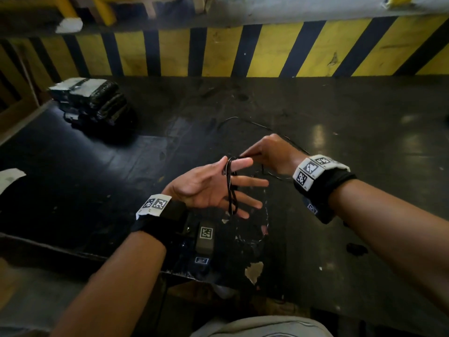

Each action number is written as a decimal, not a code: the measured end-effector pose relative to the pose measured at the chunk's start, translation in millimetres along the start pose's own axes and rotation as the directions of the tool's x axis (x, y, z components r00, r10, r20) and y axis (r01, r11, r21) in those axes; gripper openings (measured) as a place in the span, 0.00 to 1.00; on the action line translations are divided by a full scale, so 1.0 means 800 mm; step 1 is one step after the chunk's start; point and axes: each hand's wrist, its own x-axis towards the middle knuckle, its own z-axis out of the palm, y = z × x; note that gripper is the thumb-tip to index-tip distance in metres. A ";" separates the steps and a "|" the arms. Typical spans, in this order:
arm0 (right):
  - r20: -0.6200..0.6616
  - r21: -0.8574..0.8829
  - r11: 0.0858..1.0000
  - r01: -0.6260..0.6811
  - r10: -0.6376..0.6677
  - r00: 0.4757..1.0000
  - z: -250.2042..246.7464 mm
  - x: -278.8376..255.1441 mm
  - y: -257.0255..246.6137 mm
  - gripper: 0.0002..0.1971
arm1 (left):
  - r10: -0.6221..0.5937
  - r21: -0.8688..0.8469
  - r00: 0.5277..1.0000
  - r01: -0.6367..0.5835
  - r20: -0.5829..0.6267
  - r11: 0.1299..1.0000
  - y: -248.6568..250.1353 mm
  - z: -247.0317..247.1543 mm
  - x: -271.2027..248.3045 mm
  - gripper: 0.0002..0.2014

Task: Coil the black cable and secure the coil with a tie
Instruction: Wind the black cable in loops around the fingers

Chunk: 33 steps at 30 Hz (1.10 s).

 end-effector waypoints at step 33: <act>0.412 0.161 0.955 -0.249 0.164 0.896 0.078 -0.052 -0.108 0.23 | -0.003 -0.017 0.820 -0.009 -0.572 1.000 -0.026 -0.113 -0.019 0.24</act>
